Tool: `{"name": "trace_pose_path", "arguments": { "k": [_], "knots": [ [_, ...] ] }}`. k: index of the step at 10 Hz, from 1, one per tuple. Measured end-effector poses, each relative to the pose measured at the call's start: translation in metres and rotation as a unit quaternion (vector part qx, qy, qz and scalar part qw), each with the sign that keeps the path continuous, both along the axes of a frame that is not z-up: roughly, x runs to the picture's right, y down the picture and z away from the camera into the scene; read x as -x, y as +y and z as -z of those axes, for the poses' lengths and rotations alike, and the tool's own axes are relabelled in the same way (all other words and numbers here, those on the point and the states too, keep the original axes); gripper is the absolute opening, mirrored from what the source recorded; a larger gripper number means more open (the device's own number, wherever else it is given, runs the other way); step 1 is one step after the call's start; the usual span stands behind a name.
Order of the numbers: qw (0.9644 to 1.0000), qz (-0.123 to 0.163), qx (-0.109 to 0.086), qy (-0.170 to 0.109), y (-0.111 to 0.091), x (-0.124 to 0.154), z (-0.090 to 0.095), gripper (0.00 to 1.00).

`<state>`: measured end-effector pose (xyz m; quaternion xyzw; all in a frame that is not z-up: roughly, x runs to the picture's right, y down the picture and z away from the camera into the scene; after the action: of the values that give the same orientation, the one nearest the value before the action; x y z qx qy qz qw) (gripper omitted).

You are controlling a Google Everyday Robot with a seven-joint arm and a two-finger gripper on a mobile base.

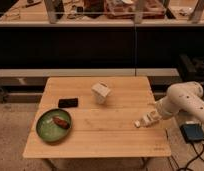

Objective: Place the bottle in the ceramic bowl

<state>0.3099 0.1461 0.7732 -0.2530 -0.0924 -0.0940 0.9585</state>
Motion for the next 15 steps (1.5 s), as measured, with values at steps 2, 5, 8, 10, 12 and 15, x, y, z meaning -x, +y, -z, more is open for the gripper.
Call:
{"name": "trace_pose_path", "arguments": {
  "k": [2, 5, 8, 10, 12, 15],
  "knots": [
    [1.0000, -0.001, 0.001, -0.004, -0.005, 0.006, -0.005, 0.80],
    [0.9996, 0.003, 0.025, 0.009, -0.009, 0.015, -0.014, 0.80],
    [0.9987, 0.001, 0.046, 0.021, -0.006, 0.014, -0.020, 0.80],
    [0.9980, 0.004, 0.057, 0.026, -0.003, 0.018, -0.026, 0.80],
    [0.9973, 0.005, 0.065, 0.032, 0.004, 0.016, -0.029, 0.80],
    [0.9967, 0.006, 0.073, 0.035, 0.011, 0.016, -0.031, 0.80]
  ]
}}
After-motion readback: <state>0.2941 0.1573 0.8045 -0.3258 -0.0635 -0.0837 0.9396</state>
